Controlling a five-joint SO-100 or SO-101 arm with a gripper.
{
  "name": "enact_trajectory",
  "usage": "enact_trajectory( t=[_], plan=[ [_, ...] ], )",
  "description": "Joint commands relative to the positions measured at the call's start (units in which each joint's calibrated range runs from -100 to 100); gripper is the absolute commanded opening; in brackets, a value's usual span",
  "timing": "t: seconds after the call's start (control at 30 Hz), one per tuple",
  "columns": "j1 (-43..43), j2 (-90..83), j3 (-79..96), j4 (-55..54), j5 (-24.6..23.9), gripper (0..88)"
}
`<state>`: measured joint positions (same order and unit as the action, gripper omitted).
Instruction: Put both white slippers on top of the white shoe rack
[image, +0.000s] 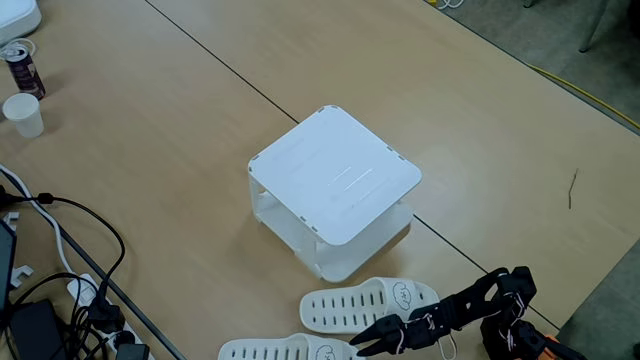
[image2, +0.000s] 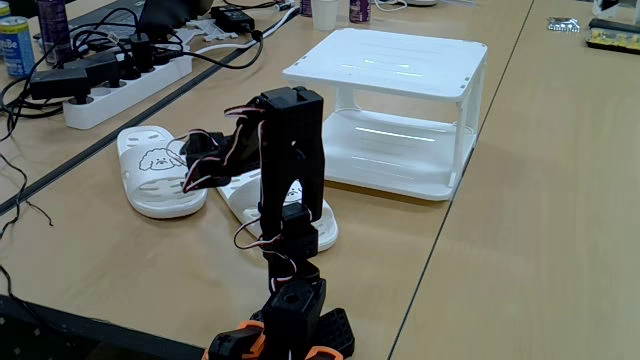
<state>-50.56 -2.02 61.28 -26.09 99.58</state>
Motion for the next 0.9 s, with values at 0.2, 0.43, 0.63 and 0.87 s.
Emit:
enact_trajectory(
  t=[0.2, 0.43, 0.63, 0.87],
  plan=[
    [-2.48, 2.99, -7.10, 0.12, 0.42, 18.8],
    [-2.56, 7.70, -13.06, 0.12, 0.42, 18.8],
    [-2.65, 10.81, -16.03, 0.12, 0.42, 18.9],
    [-2.56, 12.24, -15.58, 0.12, 0.42, 22.1]
  ],
)
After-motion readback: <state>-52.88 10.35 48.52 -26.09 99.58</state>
